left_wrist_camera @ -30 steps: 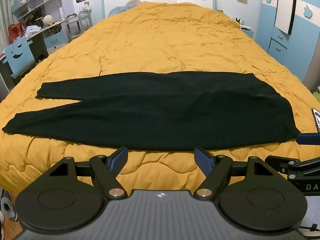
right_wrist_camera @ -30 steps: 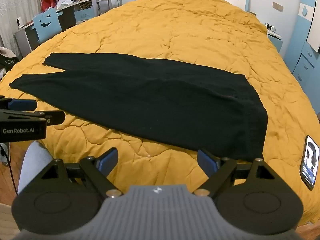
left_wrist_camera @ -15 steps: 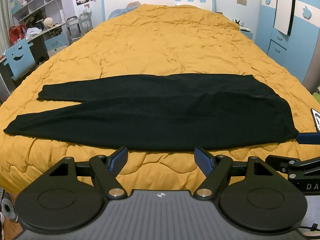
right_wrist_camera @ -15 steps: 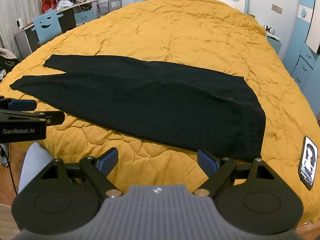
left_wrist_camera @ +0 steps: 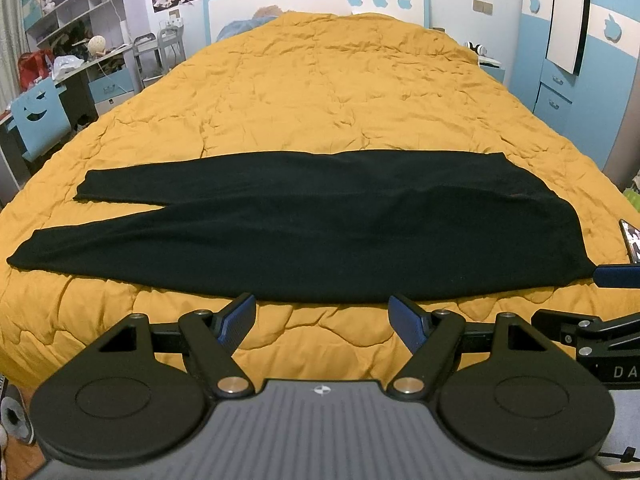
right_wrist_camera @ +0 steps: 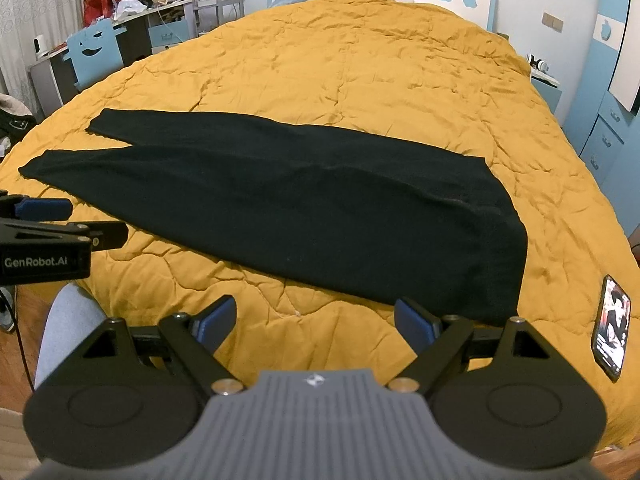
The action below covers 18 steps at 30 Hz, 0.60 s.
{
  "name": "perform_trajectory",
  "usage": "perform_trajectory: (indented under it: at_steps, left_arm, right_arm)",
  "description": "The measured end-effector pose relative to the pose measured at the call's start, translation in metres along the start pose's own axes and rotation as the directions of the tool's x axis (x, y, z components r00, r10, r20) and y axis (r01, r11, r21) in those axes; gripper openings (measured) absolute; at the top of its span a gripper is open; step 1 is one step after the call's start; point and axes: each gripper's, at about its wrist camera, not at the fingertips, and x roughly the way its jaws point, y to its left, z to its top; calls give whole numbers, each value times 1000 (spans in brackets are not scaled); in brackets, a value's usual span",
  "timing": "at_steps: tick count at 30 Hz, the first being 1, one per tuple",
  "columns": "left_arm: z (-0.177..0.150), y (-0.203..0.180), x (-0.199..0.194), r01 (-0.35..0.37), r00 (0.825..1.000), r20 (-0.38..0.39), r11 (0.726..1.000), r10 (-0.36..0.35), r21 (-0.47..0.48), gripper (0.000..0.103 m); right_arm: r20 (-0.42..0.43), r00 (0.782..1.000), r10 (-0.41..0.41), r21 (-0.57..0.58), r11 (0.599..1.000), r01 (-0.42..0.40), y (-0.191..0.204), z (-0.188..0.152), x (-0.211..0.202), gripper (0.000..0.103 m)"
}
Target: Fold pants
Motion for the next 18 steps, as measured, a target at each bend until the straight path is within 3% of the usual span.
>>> perform_trajectory:
  at_steps: [18]
  left_arm:
    - [0,0,-1,2,1000,0,1000,-2,-1,88]
  right_arm:
    - [-42,999,-13,-12,1000,13,0,2,-1,82]
